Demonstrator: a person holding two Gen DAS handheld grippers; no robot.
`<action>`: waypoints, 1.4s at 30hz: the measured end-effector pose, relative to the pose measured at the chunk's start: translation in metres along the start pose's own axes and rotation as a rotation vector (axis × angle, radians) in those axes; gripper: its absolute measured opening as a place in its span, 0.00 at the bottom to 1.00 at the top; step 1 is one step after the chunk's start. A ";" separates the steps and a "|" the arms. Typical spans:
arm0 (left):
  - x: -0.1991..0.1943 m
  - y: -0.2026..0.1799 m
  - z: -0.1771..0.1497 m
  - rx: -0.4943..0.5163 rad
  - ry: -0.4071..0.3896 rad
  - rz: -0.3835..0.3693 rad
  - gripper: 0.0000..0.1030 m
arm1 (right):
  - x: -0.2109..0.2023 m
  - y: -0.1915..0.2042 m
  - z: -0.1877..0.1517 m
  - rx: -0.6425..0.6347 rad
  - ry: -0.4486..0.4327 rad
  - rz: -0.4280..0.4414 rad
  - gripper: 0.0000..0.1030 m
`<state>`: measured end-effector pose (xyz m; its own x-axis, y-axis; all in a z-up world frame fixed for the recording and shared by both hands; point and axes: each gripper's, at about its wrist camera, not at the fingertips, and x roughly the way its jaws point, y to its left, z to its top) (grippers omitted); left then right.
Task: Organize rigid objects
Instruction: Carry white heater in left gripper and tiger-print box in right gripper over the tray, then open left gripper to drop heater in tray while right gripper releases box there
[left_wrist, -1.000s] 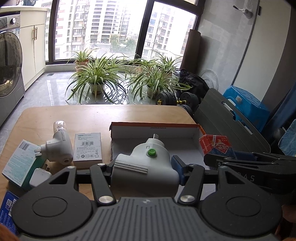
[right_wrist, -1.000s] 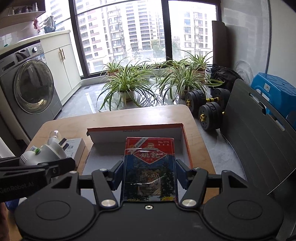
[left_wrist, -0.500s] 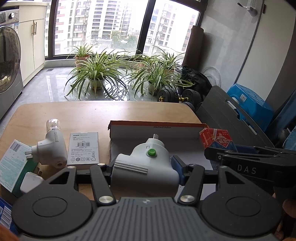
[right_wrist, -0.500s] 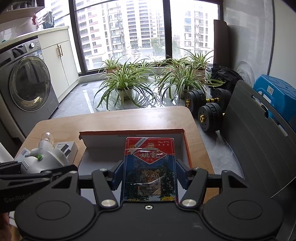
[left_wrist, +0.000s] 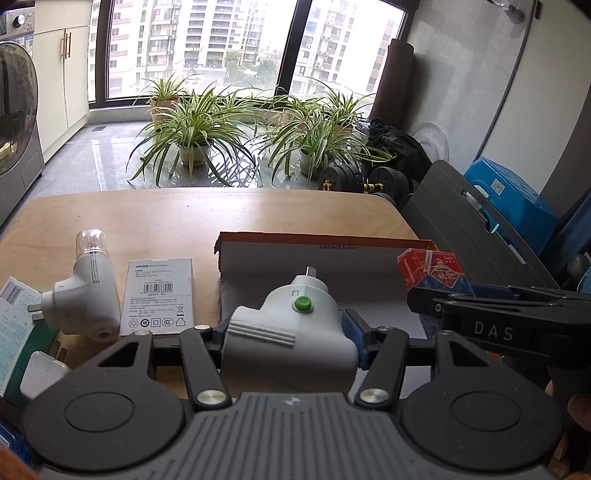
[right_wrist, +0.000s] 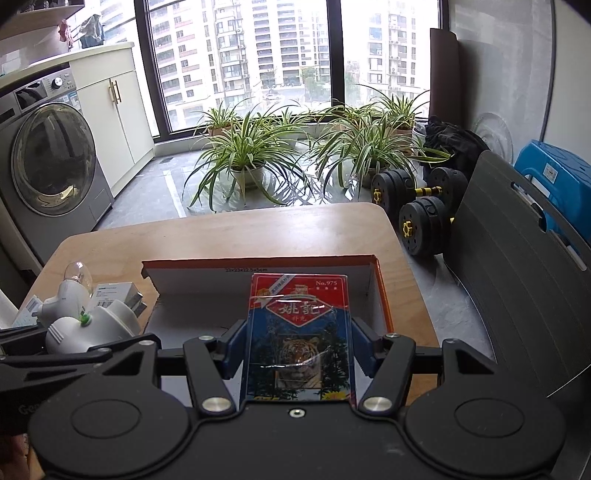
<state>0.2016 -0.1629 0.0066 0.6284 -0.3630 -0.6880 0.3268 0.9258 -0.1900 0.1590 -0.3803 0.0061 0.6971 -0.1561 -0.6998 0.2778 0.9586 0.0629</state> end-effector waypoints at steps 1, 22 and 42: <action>0.002 0.001 0.001 -0.003 0.001 0.000 0.57 | 0.002 -0.001 0.001 0.000 0.002 -0.003 0.69; 0.041 -0.009 0.015 -0.035 0.015 -0.067 0.64 | 0.006 -0.019 0.016 0.011 -0.067 -0.069 0.71; -0.055 0.012 -0.008 -0.014 0.007 0.135 1.00 | -0.075 0.021 -0.020 0.035 -0.071 -0.001 0.88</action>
<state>0.1652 -0.1306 0.0366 0.6614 -0.2339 -0.7126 0.2293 0.9677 -0.1049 0.0990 -0.3436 0.0454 0.7415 -0.1752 -0.6477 0.3007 0.9497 0.0874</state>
